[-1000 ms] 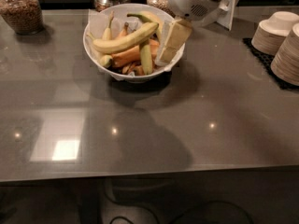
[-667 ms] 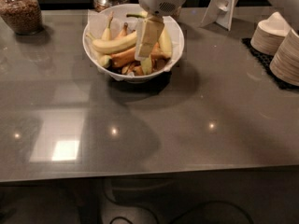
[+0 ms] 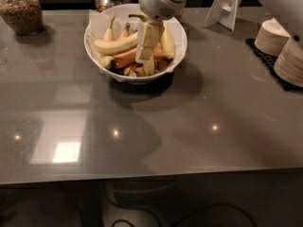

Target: Pick banana from white bowl

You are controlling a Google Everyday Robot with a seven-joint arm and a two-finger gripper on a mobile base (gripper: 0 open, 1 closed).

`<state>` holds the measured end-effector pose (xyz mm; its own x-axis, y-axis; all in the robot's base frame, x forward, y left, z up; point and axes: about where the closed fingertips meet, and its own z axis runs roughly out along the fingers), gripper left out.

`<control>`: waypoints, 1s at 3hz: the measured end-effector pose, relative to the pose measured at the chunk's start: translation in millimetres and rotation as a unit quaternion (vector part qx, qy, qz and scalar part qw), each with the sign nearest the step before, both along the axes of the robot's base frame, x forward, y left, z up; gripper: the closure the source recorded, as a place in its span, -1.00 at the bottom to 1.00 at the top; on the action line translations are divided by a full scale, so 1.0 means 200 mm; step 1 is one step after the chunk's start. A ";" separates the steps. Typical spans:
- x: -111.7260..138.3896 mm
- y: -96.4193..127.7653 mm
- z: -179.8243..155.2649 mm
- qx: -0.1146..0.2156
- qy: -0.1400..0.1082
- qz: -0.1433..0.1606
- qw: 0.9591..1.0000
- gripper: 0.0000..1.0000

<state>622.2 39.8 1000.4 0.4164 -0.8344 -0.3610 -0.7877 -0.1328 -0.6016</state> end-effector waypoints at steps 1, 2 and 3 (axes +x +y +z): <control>0.06 0.05 -0.10 -0.010 0.004 0.004 1.000 -0.88; 0.08 0.08 -0.20 -0.020 0.014 0.004 1.000 -0.61; 0.11 0.09 -0.28 -0.027 0.019 0.003 0.999 -0.36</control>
Offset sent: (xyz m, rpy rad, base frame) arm 0.0245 0.0182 -0.0635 -0.0638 0.0554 0.0027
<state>645.1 57.6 944.9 0.4074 -0.8508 -0.3319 -0.8096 -0.1682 -0.5624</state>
